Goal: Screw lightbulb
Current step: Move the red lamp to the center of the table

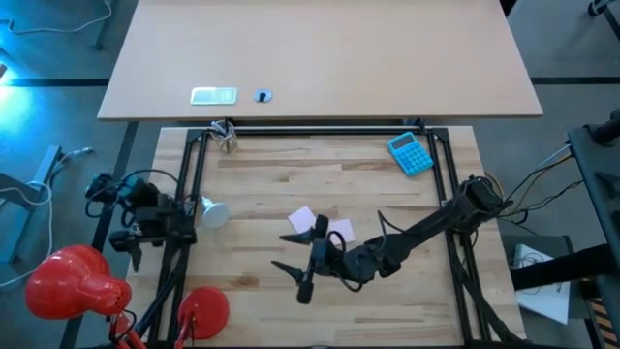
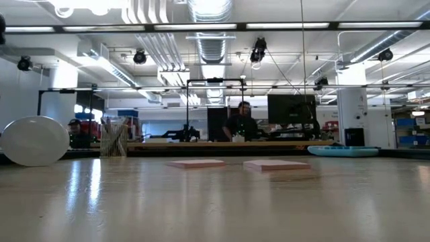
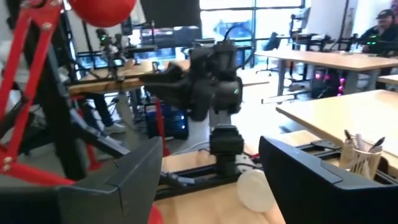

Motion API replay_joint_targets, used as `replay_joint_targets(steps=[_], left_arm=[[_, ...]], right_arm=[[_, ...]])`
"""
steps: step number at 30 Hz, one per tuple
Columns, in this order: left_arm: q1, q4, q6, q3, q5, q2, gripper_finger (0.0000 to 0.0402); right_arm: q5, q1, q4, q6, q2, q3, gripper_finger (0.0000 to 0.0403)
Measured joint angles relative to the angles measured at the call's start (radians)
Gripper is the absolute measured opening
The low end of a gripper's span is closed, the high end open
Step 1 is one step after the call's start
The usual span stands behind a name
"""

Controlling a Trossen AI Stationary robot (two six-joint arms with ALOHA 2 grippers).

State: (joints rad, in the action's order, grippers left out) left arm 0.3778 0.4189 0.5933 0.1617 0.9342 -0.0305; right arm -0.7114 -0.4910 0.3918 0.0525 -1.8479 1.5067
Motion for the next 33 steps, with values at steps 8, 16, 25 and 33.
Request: replay_joint_targets(steps=[8,16,25,33], left_arm=[[0.265,0.193,-0.191,-0.056,-0.194,-0.190,0.0261],[0.479,0.193,-0.557,0.060,-0.459,-0.439,0.0261],[0.531,0.360,-0.564,0.155,-0.434,-0.684,0.0261],[0.528,0.612,-0.510,0.156,-0.462,-0.855,0.0261]], right_arm=[[-0.050,0.023,0.000,0.054,-0.016,0.001,0.0275],[-0.050,0.033,-0.025,0.108,-0.016,-0.001,0.0284],[-0.050,0.058,-0.135,0.268,-0.016,-0.003,0.0276],[-0.090,0.059,-0.185,0.331,-0.017,-0.004,0.0280]])
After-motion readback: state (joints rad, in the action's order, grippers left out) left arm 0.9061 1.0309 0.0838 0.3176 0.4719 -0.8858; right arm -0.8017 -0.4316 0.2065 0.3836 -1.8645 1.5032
